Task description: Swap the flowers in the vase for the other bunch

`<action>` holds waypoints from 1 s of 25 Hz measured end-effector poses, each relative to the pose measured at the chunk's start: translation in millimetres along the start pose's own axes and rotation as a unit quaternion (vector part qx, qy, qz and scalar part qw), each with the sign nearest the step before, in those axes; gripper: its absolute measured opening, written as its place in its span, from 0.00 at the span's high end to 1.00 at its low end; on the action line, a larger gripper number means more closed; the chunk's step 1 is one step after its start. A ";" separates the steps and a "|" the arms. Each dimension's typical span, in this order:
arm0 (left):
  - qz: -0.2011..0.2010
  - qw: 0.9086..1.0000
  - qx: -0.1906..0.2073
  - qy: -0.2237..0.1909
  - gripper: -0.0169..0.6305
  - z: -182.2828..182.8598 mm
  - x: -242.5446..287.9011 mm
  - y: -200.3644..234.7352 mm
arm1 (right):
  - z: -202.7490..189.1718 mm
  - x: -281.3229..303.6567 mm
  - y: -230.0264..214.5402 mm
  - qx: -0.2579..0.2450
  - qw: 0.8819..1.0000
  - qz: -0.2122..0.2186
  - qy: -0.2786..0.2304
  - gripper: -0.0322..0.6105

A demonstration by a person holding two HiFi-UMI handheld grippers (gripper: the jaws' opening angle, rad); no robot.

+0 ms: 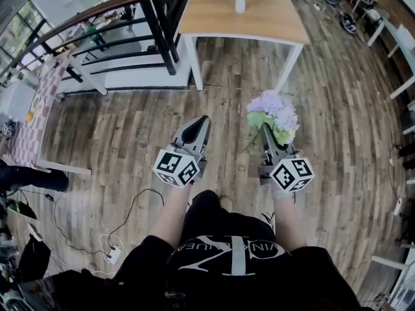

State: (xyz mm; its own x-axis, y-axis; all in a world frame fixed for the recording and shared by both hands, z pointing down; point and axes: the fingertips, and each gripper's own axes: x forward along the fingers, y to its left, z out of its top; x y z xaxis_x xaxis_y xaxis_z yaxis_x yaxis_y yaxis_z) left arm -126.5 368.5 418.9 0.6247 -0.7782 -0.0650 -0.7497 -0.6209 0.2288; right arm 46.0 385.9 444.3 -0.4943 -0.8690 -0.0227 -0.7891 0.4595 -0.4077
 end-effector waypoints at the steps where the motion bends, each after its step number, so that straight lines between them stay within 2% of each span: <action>1: 0.001 1.000 0.000 0.001 0.96 0.1 2.0 3.1 | -1.6 4.0 -1.4 0.004 1.000 0.001 0.001 0.86; 6: 0.005 1.000 0.002 0.009 0.96 -1.2 18.3 19.9 | -4.1 24.1 -7.6 0.008 1.000 0.006 0.006 0.86; 13: -0.001 1.000 0.007 0.005 0.96 -4.3 75.2 46.2 | 7.3 64.9 -39.2 0.007 1.000 -0.005 -0.003 0.86; 25: -0.019 1.000 -0.006 0.002 0.96 17.4 163.3 119.6 | 36.0 158.8 -84.3 0.002 1.000 -0.029 -0.002 0.86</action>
State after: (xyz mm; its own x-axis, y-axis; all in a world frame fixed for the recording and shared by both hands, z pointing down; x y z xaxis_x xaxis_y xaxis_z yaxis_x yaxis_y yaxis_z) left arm -118.0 165.5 418.8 0.6536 -0.7535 -0.0706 -0.7225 -0.6490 0.2382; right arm 47.2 202.5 442.2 -0.4467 -0.8947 -0.0036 -0.8148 0.4085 -0.4114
